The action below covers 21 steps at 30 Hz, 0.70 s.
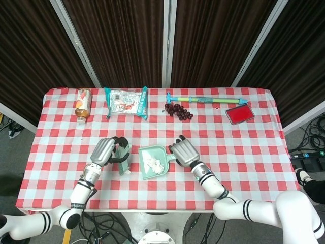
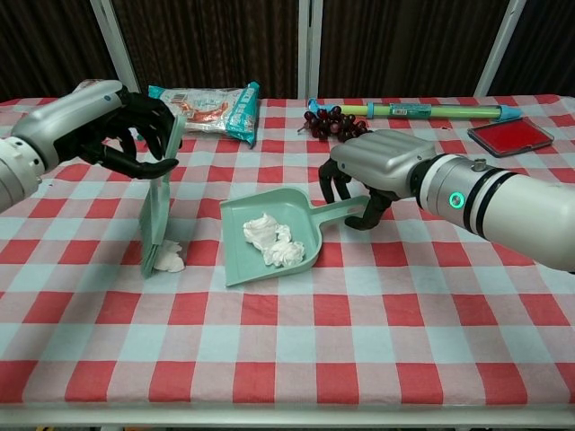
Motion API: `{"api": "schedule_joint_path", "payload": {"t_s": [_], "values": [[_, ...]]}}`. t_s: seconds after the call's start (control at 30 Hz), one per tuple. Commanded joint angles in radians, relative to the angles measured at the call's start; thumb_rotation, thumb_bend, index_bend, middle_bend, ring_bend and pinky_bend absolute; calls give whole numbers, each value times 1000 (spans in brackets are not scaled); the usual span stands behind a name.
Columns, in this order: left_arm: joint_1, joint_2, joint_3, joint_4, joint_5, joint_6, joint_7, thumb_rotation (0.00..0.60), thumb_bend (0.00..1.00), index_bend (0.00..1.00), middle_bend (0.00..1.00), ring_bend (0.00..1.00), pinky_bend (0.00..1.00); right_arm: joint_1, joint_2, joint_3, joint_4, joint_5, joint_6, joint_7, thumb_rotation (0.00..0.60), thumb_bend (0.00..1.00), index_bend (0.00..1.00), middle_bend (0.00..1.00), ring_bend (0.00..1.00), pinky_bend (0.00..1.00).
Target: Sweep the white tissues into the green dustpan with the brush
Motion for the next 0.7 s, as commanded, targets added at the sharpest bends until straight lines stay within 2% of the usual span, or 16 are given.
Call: {"api": "schedule_joint_path", "payload": {"t_s": [0.03,0.7], "values": [[-15,-15,-17,5,3,-16,6,600,462,503,537,460,628,0,-7,3,3,2,1,0,600,400,640,586,289,170],[-103,-99,-139,7,-54,-111,-35,600,461,504,537,460,633,-8,-54,34,43,3,5,56,600,407,644,590,290,166]]}}
